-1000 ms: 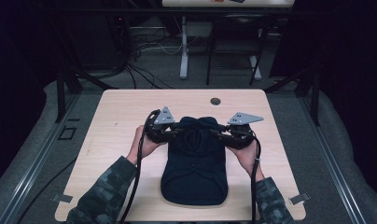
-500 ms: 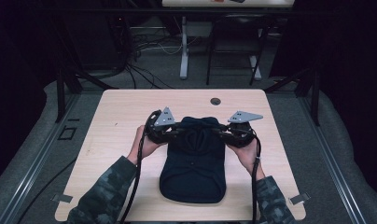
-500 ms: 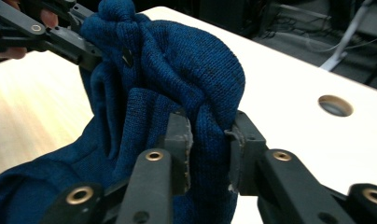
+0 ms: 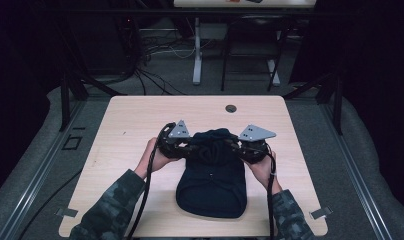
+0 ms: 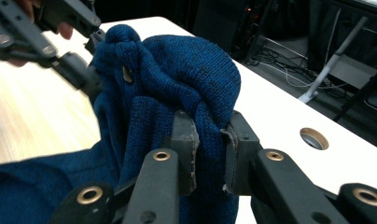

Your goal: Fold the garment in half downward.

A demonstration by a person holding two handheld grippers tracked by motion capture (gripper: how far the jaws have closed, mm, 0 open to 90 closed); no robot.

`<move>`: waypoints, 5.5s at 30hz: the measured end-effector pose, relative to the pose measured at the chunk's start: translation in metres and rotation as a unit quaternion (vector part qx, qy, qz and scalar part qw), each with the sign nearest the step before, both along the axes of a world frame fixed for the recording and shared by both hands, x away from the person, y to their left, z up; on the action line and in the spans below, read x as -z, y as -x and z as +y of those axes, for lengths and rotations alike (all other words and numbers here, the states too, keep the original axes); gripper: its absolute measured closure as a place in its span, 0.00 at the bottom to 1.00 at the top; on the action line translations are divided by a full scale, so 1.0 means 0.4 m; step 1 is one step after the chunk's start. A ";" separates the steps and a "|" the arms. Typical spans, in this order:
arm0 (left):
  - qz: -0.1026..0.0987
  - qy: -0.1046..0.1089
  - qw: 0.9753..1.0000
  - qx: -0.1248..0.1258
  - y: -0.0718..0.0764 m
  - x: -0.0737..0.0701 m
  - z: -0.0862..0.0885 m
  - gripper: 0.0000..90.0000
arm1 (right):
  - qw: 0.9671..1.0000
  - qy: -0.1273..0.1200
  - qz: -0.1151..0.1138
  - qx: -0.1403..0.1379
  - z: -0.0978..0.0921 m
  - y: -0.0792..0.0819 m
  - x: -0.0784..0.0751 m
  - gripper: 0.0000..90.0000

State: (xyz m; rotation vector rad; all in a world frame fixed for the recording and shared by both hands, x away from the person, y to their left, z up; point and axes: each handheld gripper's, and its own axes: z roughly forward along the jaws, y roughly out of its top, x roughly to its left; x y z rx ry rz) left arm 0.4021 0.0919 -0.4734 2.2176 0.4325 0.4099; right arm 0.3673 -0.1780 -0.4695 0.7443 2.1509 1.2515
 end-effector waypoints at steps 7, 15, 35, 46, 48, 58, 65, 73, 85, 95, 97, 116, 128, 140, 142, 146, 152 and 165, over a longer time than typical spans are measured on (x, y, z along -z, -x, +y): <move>-0.042 -0.005 0.999 -0.023 0.013 0.004 -0.008 0.80 | 0.999 0.005 0.036 -0.019 -0.014 -0.006 0.005 0.78; -0.078 -0.030 0.996 -0.025 0.032 0.012 -0.024 0.80 | 0.998 0.005 0.067 -0.014 -0.027 -0.011 0.018 0.76; -0.085 -0.055 0.994 -0.051 0.075 0.054 -0.011 0.69 | 0.997 0.049 0.048 -0.024 0.003 0.042 0.061 0.76; -0.069 -0.038 0.996 -0.052 0.102 0.082 0.005 0.69 | 0.996 0.068 0.050 -0.031 0.008 0.071 0.083 0.76; -0.066 -0.036 0.996 -0.050 0.106 0.086 0.007 0.70 | 0.996 0.070 0.054 -0.034 0.008 0.073 0.085 0.76; -0.053 -0.016 0.998 -0.034 0.138 0.108 0.019 0.74 | 0.995 0.077 0.055 -0.039 0.004 0.099 0.098 0.75; -0.037 0.001 0.999 -0.029 0.156 0.133 0.031 0.75 | 0.993 0.086 0.070 -0.048 0.006 0.119 0.114 0.75; -0.027 0.003 0.999 -0.018 0.171 0.148 0.036 0.75 | 0.991 0.088 0.084 -0.053 0.007 0.134 0.129 0.75; 0.001 -0.005 1.000 0.002 0.191 0.179 0.038 0.74 | 0.988 0.096 0.106 -0.062 0.004 0.152 0.156 0.74; 0.016 -0.012 1.000 0.013 0.200 0.191 0.037 0.68 | 0.985 0.106 0.120 -0.066 0.004 0.164 0.176 0.72; 0.019 -0.012 1.000 0.016 0.205 0.192 0.038 0.67 | 0.984 0.110 0.124 -0.066 0.002 0.167 0.177 0.71; 0.066 0.002 0.998 0.000 0.224 0.188 0.084 0.52 | 0.981 0.122 0.136 -0.068 -0.004 0.184 0.195 0.70; 0.049 0.051 0.996 -0.061 0.206 0.132 0.141 0.46 | 0.980 0.125 0.138 -0.071 -0.006 0.190 0.200 0.69; 0.063 0.035 0.997 -0.040 0.185 0.160 0.047 0.39 | 0.979 0.124 0.149 -0.069 -0.004 0.199 0.202 0.65; 0.065 0.027 0.997 -0.037 0.190 0.167 0.044 0.39 | 0.978 0.130 0.150 -0.069 -0.004 0.199 0.200 0.63; 0.069 0.013 0.997 -0.035 0.201 0.182 0.039 0.38 | 0.976 0.127 0.160 -0.071 -0.006 0.202 0.194 0.56; 0.072 -0.002 0.997 -0.028 0.204 0.198 0.032 0.37 | 0.976 0.121 0.168 -0.070 -0.022 0.205 0.182 0.51; 0.075 -0.016 0.997 -0.032 0.203 0.220 0.020 0.35 | 0.988 0.037 0.148 -0.024 -0.041 0.165 0.106 0.49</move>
